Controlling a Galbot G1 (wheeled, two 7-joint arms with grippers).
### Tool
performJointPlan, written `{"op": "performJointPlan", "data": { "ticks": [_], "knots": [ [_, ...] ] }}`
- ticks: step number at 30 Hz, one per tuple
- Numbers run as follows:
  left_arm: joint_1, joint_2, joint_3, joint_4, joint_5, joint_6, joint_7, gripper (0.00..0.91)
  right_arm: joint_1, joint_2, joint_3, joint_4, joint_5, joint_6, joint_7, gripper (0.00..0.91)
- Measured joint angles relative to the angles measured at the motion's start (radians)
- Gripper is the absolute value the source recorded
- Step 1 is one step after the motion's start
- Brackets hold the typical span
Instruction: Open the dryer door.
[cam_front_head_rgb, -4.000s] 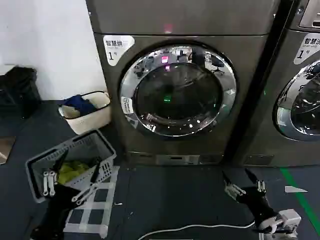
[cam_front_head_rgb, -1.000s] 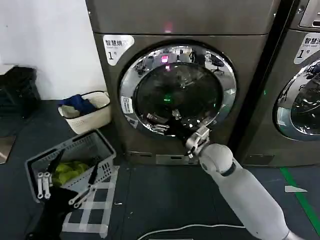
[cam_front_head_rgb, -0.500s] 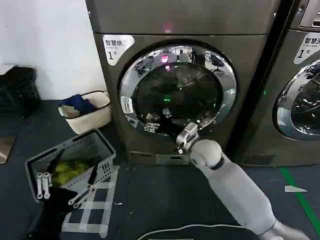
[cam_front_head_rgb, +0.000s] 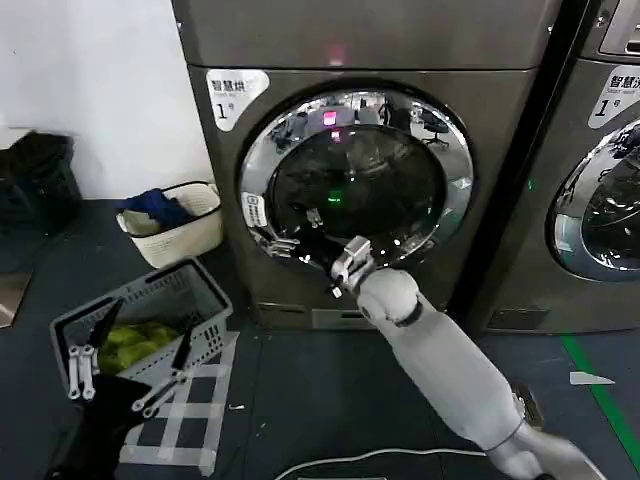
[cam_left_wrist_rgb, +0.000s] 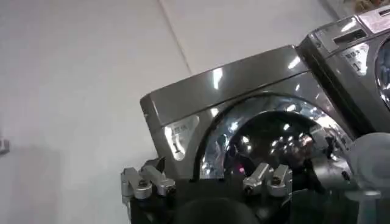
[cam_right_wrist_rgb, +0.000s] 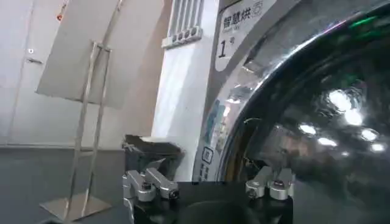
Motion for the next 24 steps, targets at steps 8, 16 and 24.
{"op": "performJointPlan", "data": {
  "ticks": [8, 16, 24],
  "knots": [
    [0.002, -0.001, -0.003, -0.003, -0.001, -0.001, 0.000, 0.907, 0.025, 0.036, -0.008, -0.061, -0.007, 0.009, -0.007, 0.907],
    [0.005, -0.001, -0.005, -0.003, -0.003, -0.001, 0.000, 0.907, 0.050, 0.061, -0.017, -0.121, -0.014, 0.019, -0.021, 0.907],
    [0.009, -0.001, -0.010, -0.005, -0.006, -0.004, 0.000, 0.907, 0.075, 0.077, -0.031, -0.170, -0.014, 0.030, -0.050, 0.907]
  ]
}}
